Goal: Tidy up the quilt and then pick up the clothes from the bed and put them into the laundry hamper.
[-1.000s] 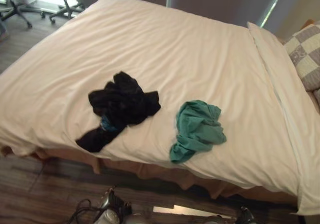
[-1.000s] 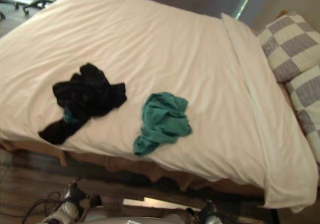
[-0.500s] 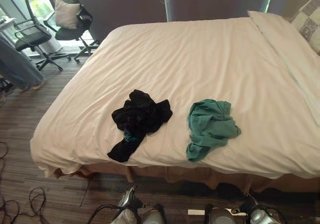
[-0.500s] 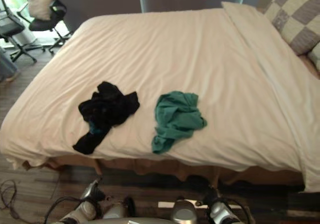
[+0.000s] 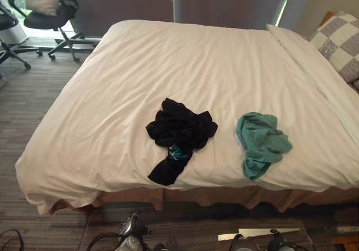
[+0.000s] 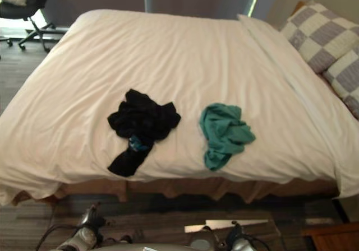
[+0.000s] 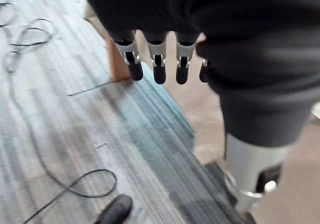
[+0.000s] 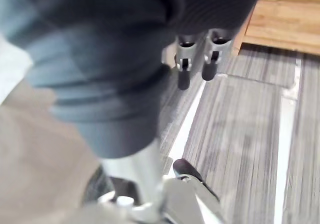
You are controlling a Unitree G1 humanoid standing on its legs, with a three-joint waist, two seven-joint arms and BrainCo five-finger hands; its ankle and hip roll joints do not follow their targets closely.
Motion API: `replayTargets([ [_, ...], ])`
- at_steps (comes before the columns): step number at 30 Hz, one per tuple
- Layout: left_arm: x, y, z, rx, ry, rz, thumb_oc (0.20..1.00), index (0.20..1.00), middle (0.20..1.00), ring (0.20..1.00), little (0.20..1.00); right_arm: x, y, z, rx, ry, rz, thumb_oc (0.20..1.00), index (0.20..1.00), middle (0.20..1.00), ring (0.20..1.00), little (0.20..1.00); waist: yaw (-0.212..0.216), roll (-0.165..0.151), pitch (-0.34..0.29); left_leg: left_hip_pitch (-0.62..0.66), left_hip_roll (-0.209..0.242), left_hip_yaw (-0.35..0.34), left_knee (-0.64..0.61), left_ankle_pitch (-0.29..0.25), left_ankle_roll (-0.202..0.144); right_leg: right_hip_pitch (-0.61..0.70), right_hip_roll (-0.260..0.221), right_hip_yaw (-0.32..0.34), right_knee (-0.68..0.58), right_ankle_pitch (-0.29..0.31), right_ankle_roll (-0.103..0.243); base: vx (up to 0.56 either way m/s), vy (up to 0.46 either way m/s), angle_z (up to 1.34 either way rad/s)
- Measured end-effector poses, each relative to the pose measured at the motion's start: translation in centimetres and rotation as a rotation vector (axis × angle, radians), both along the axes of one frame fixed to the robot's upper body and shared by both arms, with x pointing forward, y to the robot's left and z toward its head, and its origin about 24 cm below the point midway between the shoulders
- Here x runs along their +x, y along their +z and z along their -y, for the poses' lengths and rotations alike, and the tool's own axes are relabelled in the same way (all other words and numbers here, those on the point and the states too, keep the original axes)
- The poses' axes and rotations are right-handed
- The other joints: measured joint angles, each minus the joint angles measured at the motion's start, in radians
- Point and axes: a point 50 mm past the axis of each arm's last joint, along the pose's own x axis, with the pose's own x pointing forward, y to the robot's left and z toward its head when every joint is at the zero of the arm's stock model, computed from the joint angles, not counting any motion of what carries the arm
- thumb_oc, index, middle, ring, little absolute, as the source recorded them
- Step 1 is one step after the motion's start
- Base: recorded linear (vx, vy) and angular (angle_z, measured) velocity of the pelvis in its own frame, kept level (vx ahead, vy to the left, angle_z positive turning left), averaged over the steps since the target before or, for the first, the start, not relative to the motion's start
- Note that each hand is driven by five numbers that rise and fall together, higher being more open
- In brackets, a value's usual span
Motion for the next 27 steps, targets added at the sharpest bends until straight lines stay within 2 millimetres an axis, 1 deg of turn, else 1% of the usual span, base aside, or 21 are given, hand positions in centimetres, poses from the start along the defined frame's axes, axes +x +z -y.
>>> replayTargets([
  [1, -1.2, -0.1, -1.0, 0.016, 0.041, -0.03, 1.0, 1.0, 1.0, 1.0, 1.0, -0.6, -0.1, 0.5, 0.01, -0.059, 0.0, 1.0, 1.0, 1.0, 1.0, 1.0, -0.003, 0.003, 0.0, -0.001, -0.013, -0.01, -0.011, -0.002, 0.004, 0.011, 0.019, 0.007, -0.015, -0.005, -0.009, 0.05, 0.037, 0.29],
  [2, -1.7, -0.1, -1.5, 0.018, 0.078, -0.035, 1.0, 1.0, 1.0, 1.0, 1.0, -1.1, -0.1, 0.9, 0.017, -0.117, 0.002, 1.0, 1.0, 1.0, 1.0, 1.0, -0.007, 0.003, 0.0, 0.001, -0.025, -0.018, -0.017, 0.002, 0.006, 0.03, 0.031, 0.019, -0.05, -0.022, -0.034, 0.04, -0.019, 0.33],
  [3, -3.8, -0.3, -2.6, 0.027, 0.168, -0.072, 1.0, 1.0, 1.0, 1.0, 1.0, -2.0, 0.2, 2.8, -0.001, -0.238, 0.001, 1.0, 1.0, 1.0, 1.0, 1.0, -0.012, 0.034, 0.001, 0.01, -0.023, -0.031, -0.03, 0.01, 0.007, 0.088, 0.046, 0.01, -0.134, 0.012, -0.017, 0.05, -0.024, 0.28],
  [4, -5.6, 0.0, -4.3, 0.055, 0.268, -0.09, 1.0, 1.0, 1.0, 1.0, 1.0, -3.0, 0.7, 4.9, -0.038, -0.321, 0.006, 1.0, 1.0, 1.0, 1.0, 1.0, -0.02, 0.058, 0.0, 0.007, -0.022, -0.035, -0.031, 0.01, 0.006, 0.104, 0.053, 0.007, -0.165, 0.031, -0.009, 0.06, -0.017, 0.18],
  [5, -6.3, 0.4, -5.6, 0.08, 0.311, -0.092, 1.0, 1.0, 1.0, 1.0, 1.0, -3.0, 1.2, 6.3, -0.065, -0.35, 0.025, 1.0, 1.0, 1.0, 1.0, 1.0, -0.019, 0.068, 0.002, 0.002, -0.021, -0.035, -0.028, 0.009, 0.006, 0.098, 0.056, 0.006, -0.172, 0.032, -0.011, 0.08, -0.017, 0.05],
  [7, -9.4, 2.1, -9.8, 0.174, 0.501, -0.085, 1.0, 1.0, 1.0, 1.0, 1.0, -4.2, 3.2, 10.9, -0.163, -0.485, 0.092, 1.0, 1.0, 1.0, 1.0, 1.0, -0.012, 0.102, -0.006, -0.002, -0.02, -0.026, -0.026, 0.016, -0.003, 0.1, 0.056, 0.006, -0.184, 0.043, -0.013, 0.1, -0.014, -0.01],
  [8, -10.0, 2.9, -11.3, 0.208, 0.528, -0.077, 1.0, 1.0, 1.0, 1.0, 1.0, -4.9, 4.0, 12.3, -0.191, -0.523, 0.113, 1.0, 1.0, 1.0, 1.0, 1.0, -0.01, 0.099, -0.003, -0.004, -0.02, -0.027, -0.027, 0.015, -0.004, 0.108, 0.058, 0.003, -0.196, 0.045, -0.01, 0.12, -0.012, 0.05],
  [9, -10.1, 4.4, -13.6, 0.278, 0.562, -0.039, 1.0, 1.0, 1.0, 1.0, 1.0, -5.0, 5.4, 14.3, -0.254, -0.548, 0.157, 1.0, 1.0, 1.0, 1.0, 1.0, -0.006, 0.107, -0.003, -0.002, -0.023, -0.034, -0.025, 0.014, -0.003, 0.116, 0.057, -0.001, -0.206, 0.051, -0.012, 0.11, -0.021, 0.08],
  [10, -9.8, 5.2, -14.7, 0.313, 0.568, -0.006, 1.0, 1.0, 1.0, 1.0, 1.0, -4.9, 6.1, 15.3, -0.287, -0.545, 0.181, 1.0, 1.0, 1.0, 1.0, 1.0, -0.006, 0.107, -0.003, -0.007, -0.024, -0.037, -0.027, 0.01, -0.001, 0.118, 0.057, -0.002, -0.21, 0.051, -0.007, 0.08, -0.023, 0.11],
  [12, -5.7, 8.7, -17.6, 0.396, 0.513, 0.21, 1.0, 1.0, 1.0, 1.0, 1.0, -3.7, 9.2, 17.6, -0.364, -0.524, 0.332, 1.0, 1.0, 1.0, 1.0, 1.0, -0.006, 0.105, -0.003, -0.002, -0.027, -0.043, -0.03, 0.011, 0.003, 0.13, 0.056, -0.011, -0.219, 0.057, -0.002, 0.08, -0.026, 0.11],
  [13, -4.4, 10.0, -18.1, 0.423, 0.48, 0.287, 1.0, 1.0, 1.0, 1.0, 1.0, -2.8, 10.2, 18.0, -0.38, -0.505, 0.391, 1.0, 1.0, 1.0, 1.0, 1.0, -0.006, 0.101, -0.007, -0.002, -0.027, -0.042, -0.032, 0.011, 0.003, 0.134, 0.055, -0.01, -0.225, 0.058, 0.0, 0.09, -0.031, 0.05],
  [14, -1.5, 12.8, -18.3, 0.449, 0.404, 0.471, 1.0, 1.0, 1.0, 1.0, 1.0, -1.2, 12.4, 18.3, -0.411, -0.456, 0.522, 1.0, 1.0, 1.0, 1.0, 1.0, -0.014, 0.095, -0.007, 0.002, -0.029, -0.043, -0.035, 0.009, 0.002, 0.146, 0.055, -0.01, -0.235, 0.061, 0.004, 0.08, -0.031, -0.01],
  [15, 0.2, 14.5, -17.9, 0.461, 0.331, 0.58, 1.0, 1.0, 1.0, 1.0, 1.0, -0.4, 13.8, 18.2, -0.437, -0.406, 0.593, 1.0, 1.0, 1.0, 1.0, 1.0, -0.013, 0.089, -0.012, 0.004, -0.03, -0.043, -0.041, 0.009, 0.002, 0.148, 0.055, -0.01, -0.243, 0.064, 0.002, 0.07, -0.037, -0.01],
  [16, 3.1, 17.5, -17.2, 0.489, 0.21, 0.735, 1.0, 1.0, 1.0, 1.0, 1.0, 1.4, 15.8, 18.1, -0.476, -0.315, 0.679, 1.0, 1.0, 1.0, 1.0, 1.0, -0.015, 0.078, -0.017, 0.002, -0.033, -0.042, -0.044, 0.012, 0.002, 0.148, 0.054, -0.007, -0.248, 0.069, 0.003, 0.0, 0.0, 0.0],
  [18, 5.2, 19.8, -16.2, 0.514, 0.107, 0.855, 1.0, 1.0, 1.0, 1.0, 1.0, 3.2, 17.6, 17.7, -0.514, -0.224, 0.762, 1.0, 1.0, 1.0, 1.0, 1.0, -0.02, 0.066, -0.023, -0.003, -0.038, -0.042, -0.044, 0.016, 0.008, 0.147, 0.052, -0.004, -0.261, 0.077, 0.003, 0.01, -0.024, -0.05],
  [19, 6.8, 21.3, -15.1, 0.519, 0.029, 0.936, 1.0, 1.0, 1.0, 1.0, 1.0, 4.4, 19.1, 17.3, -0.549, -0.158, 0.82, 1.0, 1.0, 1.0, 1.0, 1.0, -0.024, 0.061, -0.025, -0.005, -0.041, -0.039, -0.044, 0.016, 0.009, 0.145, 0.051, 0.005, -0.268, 0.082, 0.003, 0.01, -0.045, -0.08],
  [22, 9.6, 22.9, -12.2, 0.491, -0.116, 1.051, 1.0, 1.0, 1.0, 1.0, 1.0, 6.8, 22.6, 15.5, -0.628, 0.052, 0.937, 1.0, 1.0, 1.0, 1.0, 1.0, -0.034, 0.058, -0.024, -0.034, -0.055, -0.037, -0.038, 0.028, 0.01, 0.126, 0.044, 0.009, -0.303, 0.115, 0.007, -0.03, -0.035, -0.04],
  [23, 10.6, 22.8, -10.8, 0.46, -0.162, 1.071, 1.0, 1.0, 1.0, 1.0, 1.0, 8.0, 23.7, 14.6, -0.653, 0.14, 0.982, 1.0, 1.0, 1.0, 1.0, 1.0, -0.046, 0.057, -0.023, -0.048, -0.059, -0.033, -0.038, 0.035, 0.012, 0.112, 0.044, 0.012, -0.316, 0.134, -0.001, -0.05, -0.036, -0.05],
  [25, 11.9, 22.3, -8.4, 0.38, -0.232, 1.088, 1.0, 1.0, 1.0, 1.0, 1.0, 9.5, 24.7, 13.2, -0.673, 0.237, 1.014, 1.0, 1.0, 1.0, 1.0, 1.0, -0.05, 0.055, -0.019, -0.065, -0.06, -0.019, -0.038, 0.039, 0.014, 0.083, 0.047, 0.024, -0.317, 0.146, -0.008, -0.1, -0.026, -0.18],
  [26, 13.3, 21.7, -6.0, 0.287, -0.255, 1.109, 1.0, 1.0, 1.0, 1.0, 1.0, 11.1, 26.2, 11.5, -0.681, 0.343, 1.078, 1.0, 1.0, 1.0, 1.0, 1.0, -0.045, 0.061, -0.013, -0.086, -0.061, -0.009, -0.038, 0.043, 0.017, 0.06, 0.045, 0.039, -0.318, 0.153, -0.003, -0.16, -0.025, -0.24],
  [27, 14.1, 21.7, -4.8, 0.247, -0.289, 1.118, 1.0, 1.0, 1.0, 1.0, 1.0, 12.1, 27.1, 10.5, -0.686, 0.388, 1.128, 1.0, 1.0, 1.0, 1.0, 1.0, -0.053, 0.058, -0.003, -0.096, -0.062, -0.006, -0.037, 0.048, 0.018, 0.045, 0.046, 0.042, -0.318, 0.16, -0.008, -0.15, -0.026, -0.21],
])
